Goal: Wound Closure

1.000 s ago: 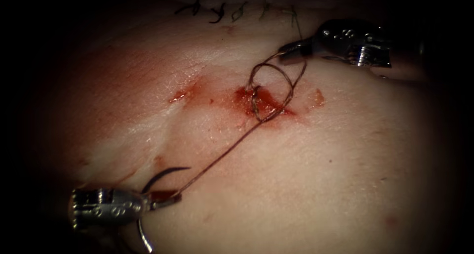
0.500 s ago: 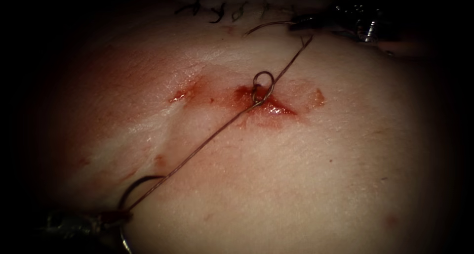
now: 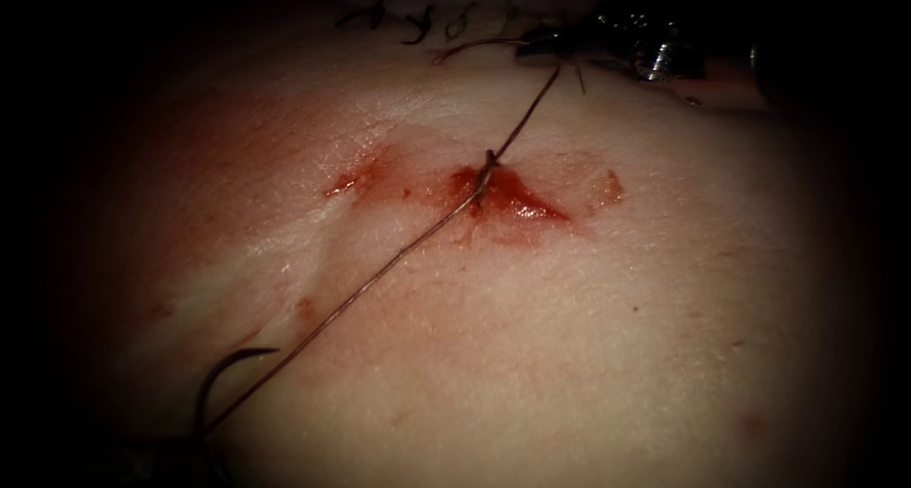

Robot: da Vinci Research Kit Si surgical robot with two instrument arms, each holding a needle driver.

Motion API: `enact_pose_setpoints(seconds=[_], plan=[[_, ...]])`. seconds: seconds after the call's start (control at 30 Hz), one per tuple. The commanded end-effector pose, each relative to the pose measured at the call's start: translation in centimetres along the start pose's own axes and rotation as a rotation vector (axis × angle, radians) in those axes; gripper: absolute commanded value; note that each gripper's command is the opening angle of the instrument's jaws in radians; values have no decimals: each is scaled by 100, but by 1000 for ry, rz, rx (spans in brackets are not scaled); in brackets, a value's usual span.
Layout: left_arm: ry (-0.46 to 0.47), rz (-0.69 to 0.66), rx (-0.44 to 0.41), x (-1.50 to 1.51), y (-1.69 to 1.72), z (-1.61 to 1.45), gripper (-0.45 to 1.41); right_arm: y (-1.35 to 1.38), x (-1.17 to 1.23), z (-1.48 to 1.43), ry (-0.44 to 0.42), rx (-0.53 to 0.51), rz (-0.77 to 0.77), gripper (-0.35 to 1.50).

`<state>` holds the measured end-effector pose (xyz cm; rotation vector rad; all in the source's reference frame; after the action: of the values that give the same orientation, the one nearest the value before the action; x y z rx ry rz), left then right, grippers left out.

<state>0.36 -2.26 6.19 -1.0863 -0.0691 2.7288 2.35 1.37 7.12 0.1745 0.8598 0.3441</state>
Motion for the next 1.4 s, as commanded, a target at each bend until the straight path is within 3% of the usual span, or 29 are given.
enact_pose_setpoints(seconds=[0.03, 0.3, 1.03, 1.4], plan=[[2, -6, -5, -2, 11, 6, -45, 1, -6, 9, -7, 4, -6, -35], [5, -8, -21, -2, 35, 15, -45, 8, -15, -9, -97, -57, -70, -35], [-4, -18, -19, -46, 71, 7, -45, 12, -18, -21, -118, -150, -95, -35], [-12, -9, -12, -59, 79, 13, -45, 23, -20, -47, -143, -205, -96, -35]])
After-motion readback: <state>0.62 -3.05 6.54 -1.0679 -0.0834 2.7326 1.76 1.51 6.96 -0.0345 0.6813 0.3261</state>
